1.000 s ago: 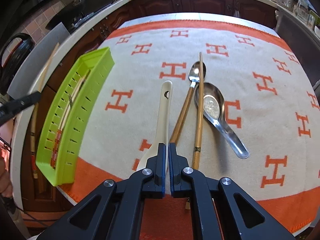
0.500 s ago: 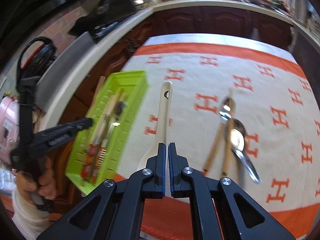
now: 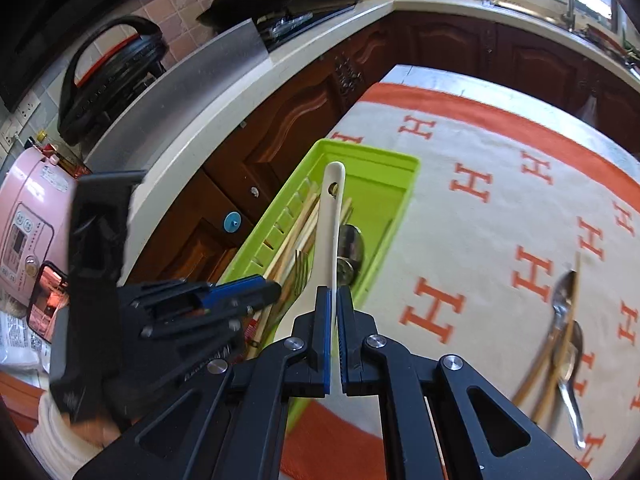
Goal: Organize utensils
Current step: 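Carry the chopstick and white ceramic spoon into the green tray with both tools, then move both open tools back over the remaining utensils on the blanket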
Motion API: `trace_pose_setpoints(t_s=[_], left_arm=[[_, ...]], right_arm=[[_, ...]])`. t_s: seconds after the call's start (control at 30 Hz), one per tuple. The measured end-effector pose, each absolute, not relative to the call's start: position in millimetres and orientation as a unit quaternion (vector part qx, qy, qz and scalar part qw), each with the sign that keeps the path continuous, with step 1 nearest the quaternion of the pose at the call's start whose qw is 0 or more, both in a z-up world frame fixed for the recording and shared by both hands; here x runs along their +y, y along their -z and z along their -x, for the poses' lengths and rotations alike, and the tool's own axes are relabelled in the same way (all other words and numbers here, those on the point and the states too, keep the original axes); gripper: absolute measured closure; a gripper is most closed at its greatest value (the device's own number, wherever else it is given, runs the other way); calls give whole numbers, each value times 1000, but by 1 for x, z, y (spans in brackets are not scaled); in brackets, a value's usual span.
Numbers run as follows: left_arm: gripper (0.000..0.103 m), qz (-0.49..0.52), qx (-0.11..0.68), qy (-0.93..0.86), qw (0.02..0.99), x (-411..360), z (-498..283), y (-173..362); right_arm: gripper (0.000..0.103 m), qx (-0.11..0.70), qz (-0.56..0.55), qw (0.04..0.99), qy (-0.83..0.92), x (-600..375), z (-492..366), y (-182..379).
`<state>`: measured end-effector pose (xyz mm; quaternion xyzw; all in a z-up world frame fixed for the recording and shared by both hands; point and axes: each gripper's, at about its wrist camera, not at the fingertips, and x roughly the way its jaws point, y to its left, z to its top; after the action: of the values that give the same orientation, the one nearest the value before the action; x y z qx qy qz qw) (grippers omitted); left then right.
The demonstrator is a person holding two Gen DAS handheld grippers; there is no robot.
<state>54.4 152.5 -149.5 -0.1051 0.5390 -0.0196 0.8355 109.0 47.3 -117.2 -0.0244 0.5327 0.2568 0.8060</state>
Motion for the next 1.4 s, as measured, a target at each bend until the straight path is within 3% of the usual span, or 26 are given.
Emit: trace_pose_setpoints(t_s=[0.2,0.5,0.6,1.1,1.4], left_arm=[[55,119,515,4,849,164,-46,130],[40,113,483,-64,866,181,-37,100],[34,107,483,-75,866,183,-35,99],[28,99,482,-87,866,179,-24,93],[27,82,476,-56,874,142,-23,77]], right_arm=[[100,546,47,797,-254,72,-126,139],[100,564,60,788,-240,91,-146,163],[96,569,58,786,-236,92,-149,169],[79,545,13,809,-221,39,-132,132],[79,526,4,830,-185,-39,-107,108]])
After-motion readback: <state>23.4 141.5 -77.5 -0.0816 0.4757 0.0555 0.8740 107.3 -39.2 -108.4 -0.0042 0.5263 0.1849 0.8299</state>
